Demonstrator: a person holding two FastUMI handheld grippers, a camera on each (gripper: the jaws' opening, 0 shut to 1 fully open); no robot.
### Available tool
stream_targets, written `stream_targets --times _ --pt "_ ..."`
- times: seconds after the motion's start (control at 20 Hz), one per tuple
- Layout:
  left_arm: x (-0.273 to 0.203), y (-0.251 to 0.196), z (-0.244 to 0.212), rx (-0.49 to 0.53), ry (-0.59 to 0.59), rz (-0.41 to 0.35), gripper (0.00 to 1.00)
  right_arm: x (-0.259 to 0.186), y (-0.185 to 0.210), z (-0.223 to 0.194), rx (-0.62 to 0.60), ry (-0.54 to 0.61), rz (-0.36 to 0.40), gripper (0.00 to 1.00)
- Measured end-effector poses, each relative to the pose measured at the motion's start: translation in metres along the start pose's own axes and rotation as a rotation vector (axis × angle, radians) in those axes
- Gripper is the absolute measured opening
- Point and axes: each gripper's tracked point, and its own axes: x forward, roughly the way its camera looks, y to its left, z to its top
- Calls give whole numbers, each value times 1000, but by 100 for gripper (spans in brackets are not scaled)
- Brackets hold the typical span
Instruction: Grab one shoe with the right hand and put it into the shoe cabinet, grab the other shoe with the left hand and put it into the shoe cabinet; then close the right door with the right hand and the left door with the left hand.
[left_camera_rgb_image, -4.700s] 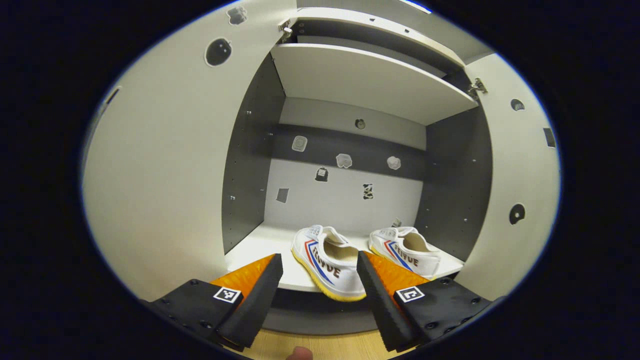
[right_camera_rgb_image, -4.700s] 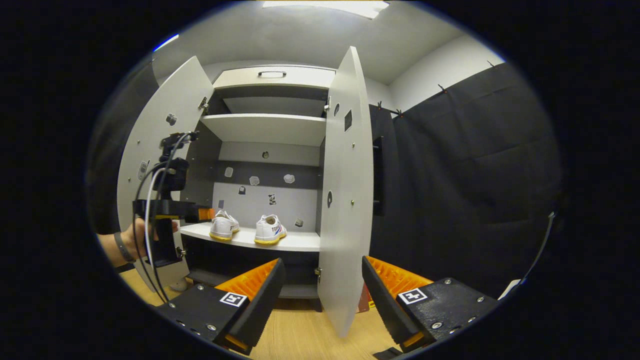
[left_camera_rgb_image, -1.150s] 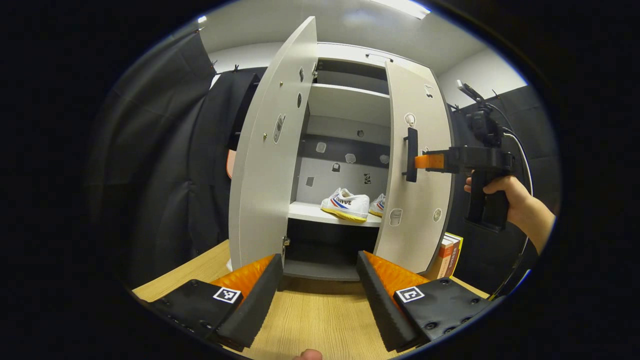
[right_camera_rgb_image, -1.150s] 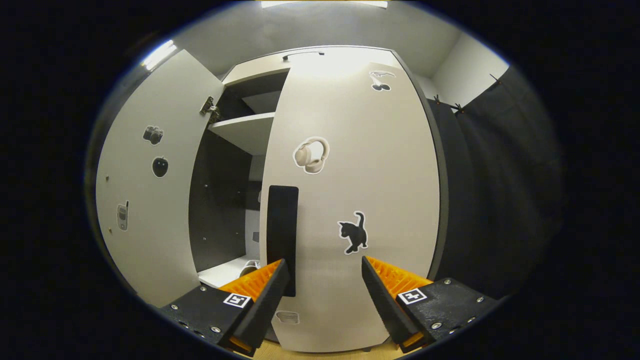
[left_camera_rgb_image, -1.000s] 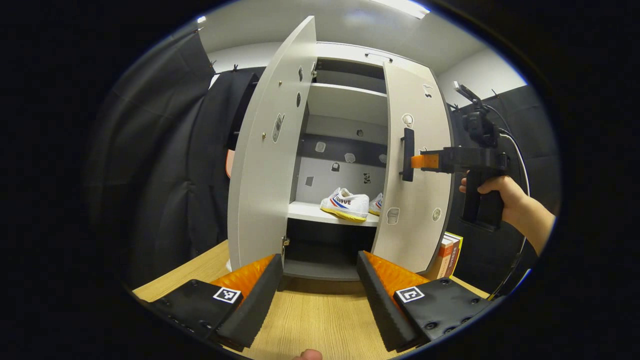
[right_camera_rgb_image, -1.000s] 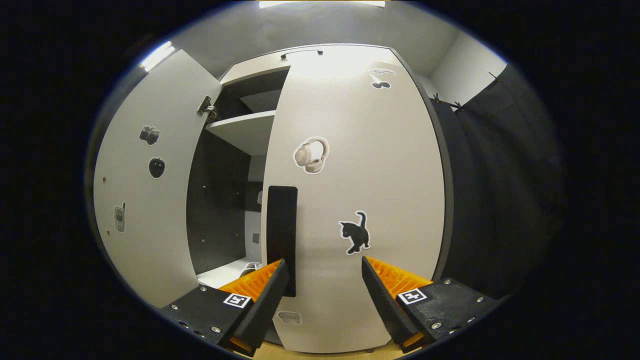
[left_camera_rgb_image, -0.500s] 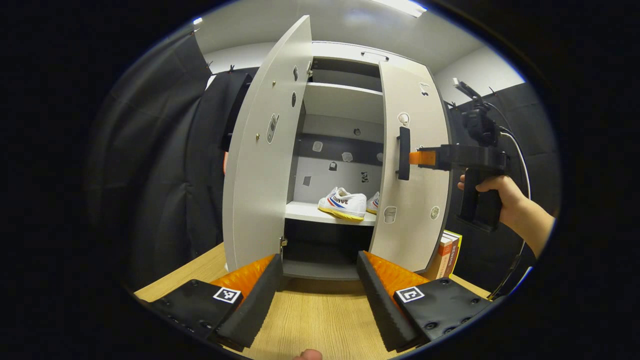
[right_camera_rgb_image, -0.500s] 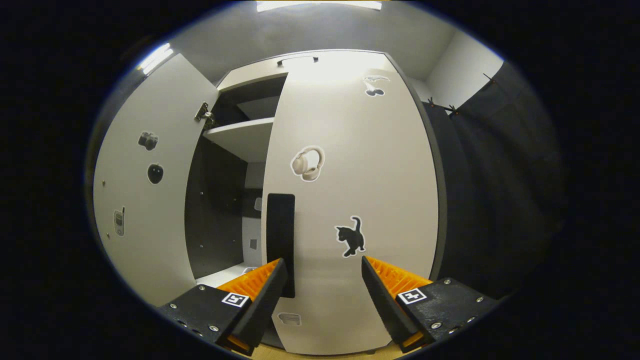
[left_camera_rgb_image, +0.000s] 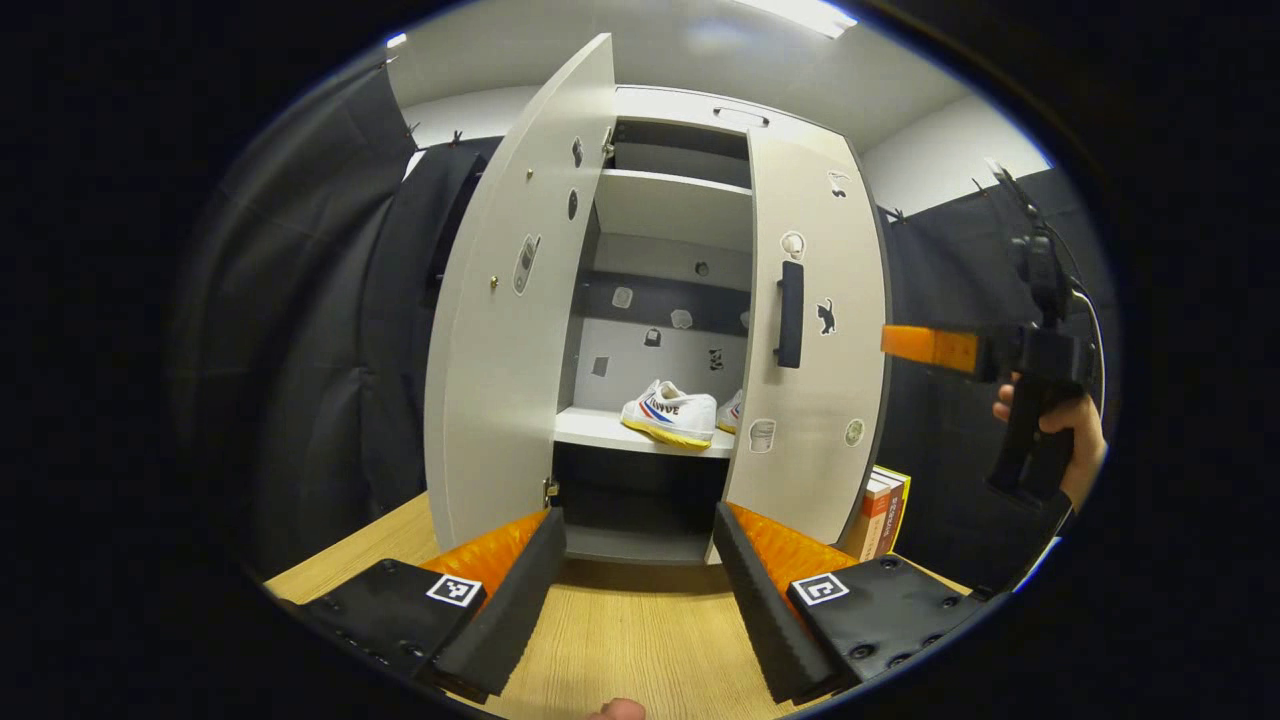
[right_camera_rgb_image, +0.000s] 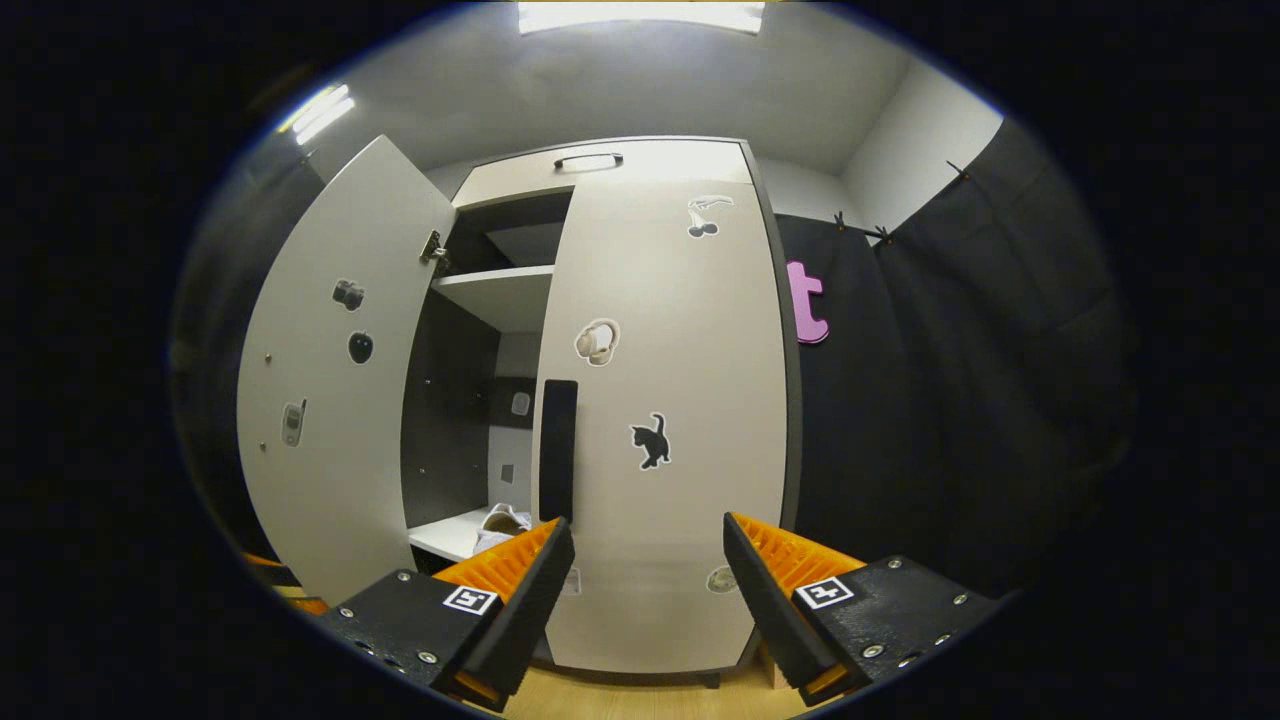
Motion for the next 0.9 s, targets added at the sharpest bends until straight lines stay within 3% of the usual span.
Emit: stream_targets --times 0.25,0.5,0.7,0.8,0.9 --pt "1 -3 6 6 -14 -10 99 -59 -7 -37 -19 17 -52 93" --pt "-9 12 43 -20 -83 47 99 -88 -7 -44 -52 10 -76 94" --pt "-30 81 115 -28 -208 229 96 -90 0 -39 -84 -8 -54 94" --pt "-38 119 139 -21 -214 313 94 -87 6 -37 -55 -11 -36 94" --pt "-37 158 157 -6 -222 405 97 -84 9 -37 -23 -4 -22 94"
